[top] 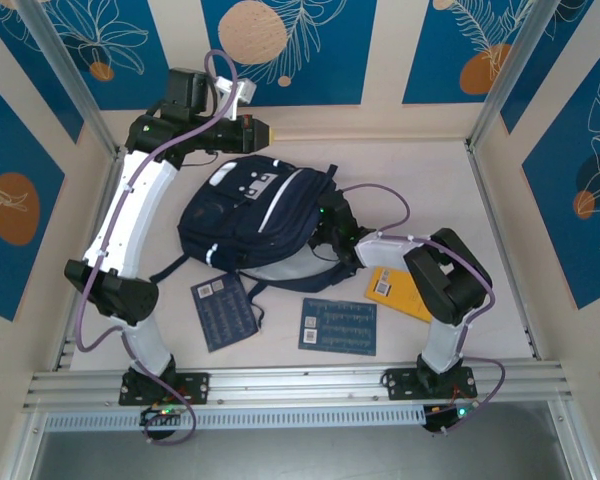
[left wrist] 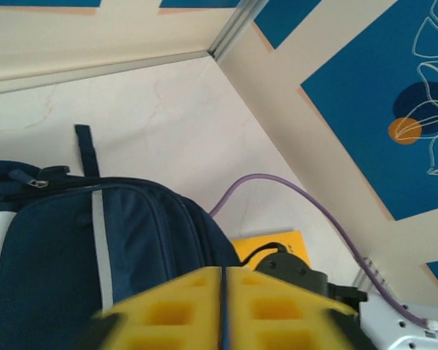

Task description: Pack the student bag

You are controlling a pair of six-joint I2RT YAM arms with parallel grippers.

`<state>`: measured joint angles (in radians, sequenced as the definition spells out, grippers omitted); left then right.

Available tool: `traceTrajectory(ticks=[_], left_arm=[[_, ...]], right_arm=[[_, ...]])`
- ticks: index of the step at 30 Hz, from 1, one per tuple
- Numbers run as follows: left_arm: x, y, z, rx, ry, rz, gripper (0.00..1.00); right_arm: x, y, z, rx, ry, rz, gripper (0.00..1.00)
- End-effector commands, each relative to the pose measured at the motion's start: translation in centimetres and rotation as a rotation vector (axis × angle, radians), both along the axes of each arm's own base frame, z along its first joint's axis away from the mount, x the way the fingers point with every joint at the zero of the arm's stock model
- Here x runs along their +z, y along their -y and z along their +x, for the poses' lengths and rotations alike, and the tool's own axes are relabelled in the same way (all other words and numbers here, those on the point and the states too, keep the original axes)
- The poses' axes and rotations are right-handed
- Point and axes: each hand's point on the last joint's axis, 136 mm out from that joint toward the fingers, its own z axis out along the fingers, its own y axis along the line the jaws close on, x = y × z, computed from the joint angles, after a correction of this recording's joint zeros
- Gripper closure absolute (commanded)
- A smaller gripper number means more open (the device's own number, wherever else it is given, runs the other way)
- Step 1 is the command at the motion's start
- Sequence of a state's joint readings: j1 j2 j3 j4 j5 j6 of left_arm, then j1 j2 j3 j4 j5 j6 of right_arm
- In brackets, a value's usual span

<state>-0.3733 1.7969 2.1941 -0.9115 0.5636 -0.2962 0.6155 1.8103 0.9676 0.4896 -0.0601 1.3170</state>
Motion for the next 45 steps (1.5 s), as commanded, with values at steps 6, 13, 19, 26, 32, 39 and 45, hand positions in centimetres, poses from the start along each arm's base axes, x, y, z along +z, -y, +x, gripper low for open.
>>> traceTrajectory(ticks=[6, 13, 19, 26, 32, 39, 45], left_arm=[[-11.1, 0.6, -2.2, 0.010, -0.122, 0.396, 0.38], [-16.3, 1.9, -5.1, -0.058, -0.150, 0.536, 0.20], [-19.7, 1.1, -5.2, -0.034, -0.158, 0.679, 0.21], [-21.8, 1.5, -4.1, -0.018, -0.156, 0.738, 0.48], [-20.8, 2.0, -4.0, -0.028, -0.127, 0.702, 1.00], [-16.0, 2.1, -3.8, -0.006, -0.038, 0.627, 1.00], [-10.1, 0.3, -3.4, 0.078, 0.051, 0.505, 1.00]], right_arm=[[1.6, -1.4, 0.5, 0.025, 0.033, 0.075, 1.00], [2.0, -1.1, 0.6, 0.017, 0.033, 0.088, 1.00], [2.4, -1.2, 0.6, 0.017, 0.034, 0.104, 1.00], [3.0, -1.7, 0.4, 0.028, 0.041, 0.120, 1.00], [3.0, -1.4, 0.3, 0.025, 0.044, 0.110, 1.00], [2.9, -1.2, 0.5, 0.021, 0.046, 0.110, 1.00], [2.6, -0.1, 0.7, 0.002, 0.039, 0.105, 1.00]])
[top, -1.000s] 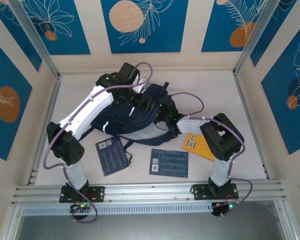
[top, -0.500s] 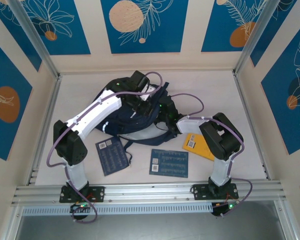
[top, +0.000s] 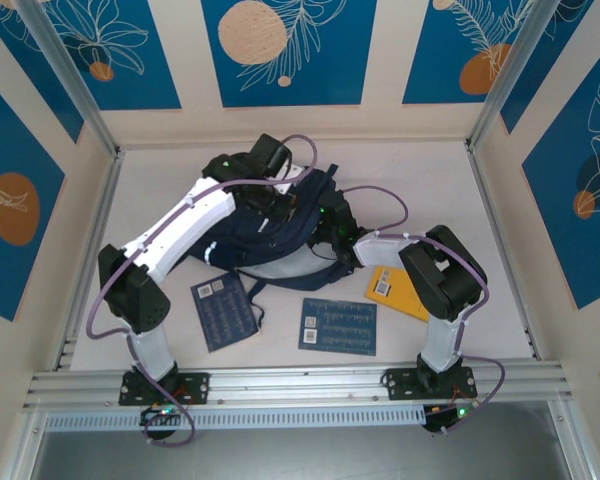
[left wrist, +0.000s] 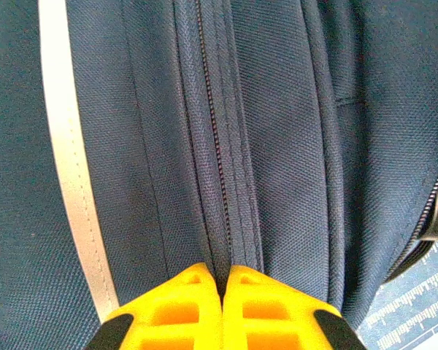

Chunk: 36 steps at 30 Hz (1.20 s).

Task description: Pack the student bag

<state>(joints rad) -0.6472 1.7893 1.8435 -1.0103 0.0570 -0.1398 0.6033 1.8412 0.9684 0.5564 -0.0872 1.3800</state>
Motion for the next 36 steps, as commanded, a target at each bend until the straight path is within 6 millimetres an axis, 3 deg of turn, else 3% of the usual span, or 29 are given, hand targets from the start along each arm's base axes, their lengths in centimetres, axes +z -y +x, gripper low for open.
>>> traceTrajectory(ticks=[1, 7, 15, 21, 23, 26, 27, 31, 36], left_arm=[[7.4, -2.2, 1.6, 0.073, 0.186, -0.112, 1.00], [10.7, -4.0, 1.9, 0.126, 0.212, -0.224, 1.00], [12.3, -2.1, 2.0, 0.078, 0.176, -0.352, 1.00], [13.5, -1.2, 2.7, 0.065, 0.192, -0.398, 1.00], [13.7, -1.0, 3.0, 0.064, 0.194, -0.400, 1.00], [13.4, -1.0, 3.6, 0.073, 0.193, -0.398, 1.00], [13.2, -1.2, 3.8, 0.081, 0.190, -0.398, 1.00], [13.0, -2.1, 4.3, 0.105, 0.179, -0.415, 1.00], [12.7, -3.3, 5.2, 0.143, 0.171, -0.432, 1.00]], right_arm=[[2.6, 0.2, 0.1, 0.012, 0.064, 0.043, 1.00], [2.3, 0.5, 0.2, 0.014, 0.056, 0.044, 1.00], [3.0, -2.0, 1.0, 0.069, 0.041, 0.083, 0.98], [-0.1, -4.4, 2.2, -0.009, -0.096, 0.013, 0.93], [-0.2, -6.0, 2.9, -0.016, -0.077, 0.023, 0.81], [1.2, -8.2, 4.1, 0.032, 0.005, 0.118, 0.44], [2.0, -8.5, 4.3, 0.048, 0.045, 0.139, 0.37], [4.2, -7.1, 3.5, 0.057, 0.176, 0.075, 0.25], [4.0, -3.7, 2.8, 0.046, 0.190, 0.053, 0.24]])
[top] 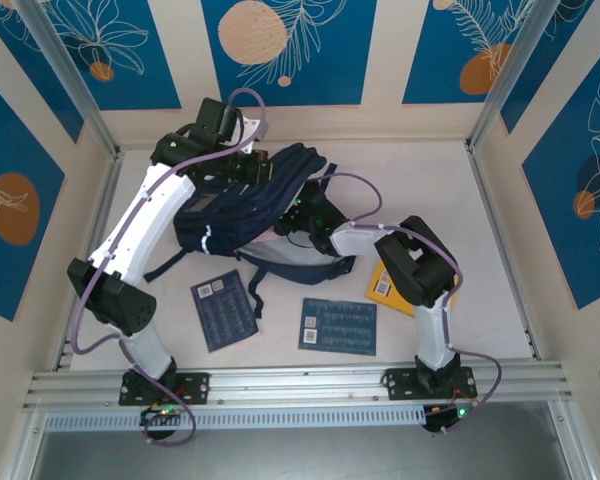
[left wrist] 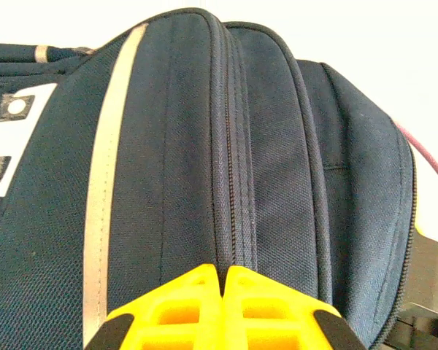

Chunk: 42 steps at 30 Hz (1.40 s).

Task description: Pack the student bag

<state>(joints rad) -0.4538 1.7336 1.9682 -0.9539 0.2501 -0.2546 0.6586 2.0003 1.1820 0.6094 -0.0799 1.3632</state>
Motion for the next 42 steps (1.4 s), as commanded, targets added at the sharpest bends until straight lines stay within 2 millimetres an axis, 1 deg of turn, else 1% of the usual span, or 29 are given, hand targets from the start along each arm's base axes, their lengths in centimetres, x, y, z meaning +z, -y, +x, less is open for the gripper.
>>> traceTrajectory(ticks=[1, 4, 8, 9, 10, 11, 14, 16, 19, 21, 25, 27, 29, 31, 33, 36, 37, 39, 42], left_arm=[[4.2, 0.3, 1.1, -0.005, 0.114, -0.124, 1.00], [3.7, -0.2, 1.5, 0.011, 0.105, -0.129, 1.00], [3.3, -0.5, 2.0, 0.027, 0.094, -0.147, 1.00], [3.2, -0.4, 2.1, 0.025, 0.090, -0.149, 1.00], [3.2, -0.4, 2.1, 0.024, 0.089, -0.153, 1.00], [3.3, -0.2, 2.0, 0.016, 0.090, -0.159, 1.00], [3.3, 0.0, 1.9, 0.008, 0.085, -0.170, 1.00], [3.4, 0.1, 1.9, 0.005, 0.083, -0.176, 1.00], [3.6, 0.2, 1.8, 0.003, 0.082, -0.184, 1.00], [3.5, 0.3, 1.8, 0.002, 0.075, -0.193, 1.00], [3.1, 0.5, 2.0, 0.000, 0.060, -0.198, 1.00], [2.8, 0.3, 2.3, 0.010, 0.058, -0.188, 1.00], [2.4, 0.1, 2.8, 0.021, 0.054, -0.180, 1.00], [1.8, -0.3, 3.4, 0.039, 0.052, -0.166, 1.00], [0.9, -0.7, 4.2, 0.062, 0.046, -0.152, 1.00], [-0.3, -0.3, 5.2, 0.067, 0.033, -0.151, 1.00], [-0.7, -0.1, 5.6, 0.064, 0.024, -0.152, 1.00], [-1.9, 0.3, 6.3, 0.060, 0.002, -0.151, 1.00], [-3.7, 0.6, 7.5, 0.076, -0.017, -0.132, 1.00]], right_arm=[[1.7, 2.4, 0.0, -0.011, 0.080, 0.001, 0.24], [0.9, 4.1, -0.7, -0.021, 0.063, -0.013, 0.27], [0.2, 6.2, -1.2, -0.049, 0.073, -0.055, 0.52], [0.1, 6.4, -1.4, -0.052, 0.076, -0.066, 0.59], [-0.2, 6.4, -1.5, -0.048, 0.070, -0.078, 0.63], [-0.3, 6.2, -1.6, -0.038, 0.066, -0.086, 0.67], [-0.9, 4.8, -1.8, -0.010, 0.049, -0.100, 0.71], [-1.0, 3.7, -1.6, 0.006, 0.051, -0.097, 0.75], [-1.6, 2.0, -0.7, 0.024, 0.031, -0.102, 0.75], [-1.8, 1.1, 0.3, 0.027, 0.019, -0.091, 0.75], [-1.3, -0.9, 1.9, 0.066, 0.025, -0.051, 0.77], [-0.8, -1.5, 2.2, 0.087, 0.052, -0.025, 0.78], [-0.4, -1.3, 2.1, 0.090, 0.063, -0.018, 0.76], [0.3, -0.1, 1.7, 0.074, 0.089, -0.026, 0.68], [1.0, 1.8, 0.8, 0.053, 0.128, -0.061, 0.59], [2.2, 5.0, -0.9, 0.020, 0.180, -0.172, 0.51], [2.2, 6.2, -1.4, -0.001, 0.179, -0.223, 0.49], [2.0, 9.2, -2.8, -0.058, 0.167, -0.332, 0.47], [0.6, 14.1, -5.0, -0.154, 0.091, -0.488, 0.45]])
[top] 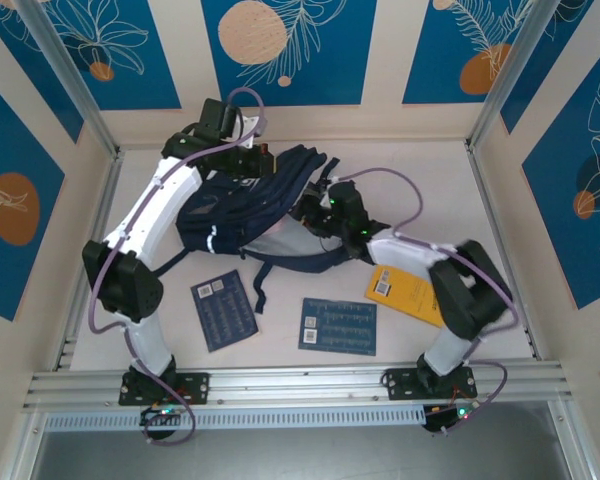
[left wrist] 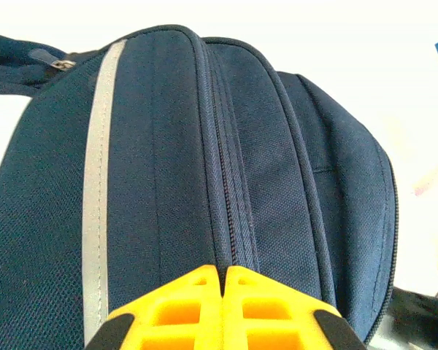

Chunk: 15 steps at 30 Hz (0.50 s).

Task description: Pack the student bag

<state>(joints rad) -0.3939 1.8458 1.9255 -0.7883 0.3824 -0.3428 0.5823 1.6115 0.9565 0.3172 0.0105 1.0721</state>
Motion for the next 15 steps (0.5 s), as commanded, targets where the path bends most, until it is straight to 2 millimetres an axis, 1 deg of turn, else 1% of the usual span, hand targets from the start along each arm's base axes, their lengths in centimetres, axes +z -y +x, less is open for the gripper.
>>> traceTrajectory(ticks=[1, 3, 5, 6, 8, 9, 10, 12, 14, 15], left_arm=[[-0.8, -0.5, 3.5, 0.056, 0.061, 0.020, 1.00], [-2.0, 0.0, 4.0, 0.047, 0.075, 0.110, 1.00], [-2.9, 0.9, 4.2, 0.025, 0.083, 0.168, 1.00], [-3.5, 1.4, 4.2, 0.013, 0.072, 0.171, 1.00], [-4.4, 2.3, 4.1, 0.001, 0.036, 0.146, 1.00], [-4.8, 2.6, 4.0, 0.001, 0.019, 0.139, 1.00], [-4.9, 2.8, 3.7, 0.001, 0.010, 0.137, 0.93], [-4.9, 3.4, 2.8, -0.006, -0.003, 0.118, 0.65], [-4.0, 3.5, 1.9, -0.007, -0.001, 0.083, 0.49], [-3.5, 3.3, 1.3, 0.002, -0.002, 0.069, 0.44]], right_arm=[[-2.7, 6.4, -2.1, -0.153, -0.055, -0.263, 0.44], [-3.1, 10.0, -3.8, -0.251, -0.083, -0.353, 0.42], [-2.9, 12.6, -5.2, -0.308, -0.073, -0.419, 0.40], [-2.8, 13.8, -5.9, -0.333, -0.070, -0.449, 0.39], [-2.3, 15.2, -7.2, -0.333, -0.045, -0.492, 0.39], [-2.0, 15.6, -7.8, -0.319, -0.028, -0.503, 0.39], [-1.7, 15.5, -8.4, -0.289, -0.011, -0.511, 0.40], [-0.8, 14.8, -9.5, -0.190, 0.035, -0.511, 0.40], [0.0, 14.6, -10.6, -0.129, 0.061, -0.526, 0.40], [0.5, 14.3, -11.1, -0.098, 0.089, -0.538, 0.40]])
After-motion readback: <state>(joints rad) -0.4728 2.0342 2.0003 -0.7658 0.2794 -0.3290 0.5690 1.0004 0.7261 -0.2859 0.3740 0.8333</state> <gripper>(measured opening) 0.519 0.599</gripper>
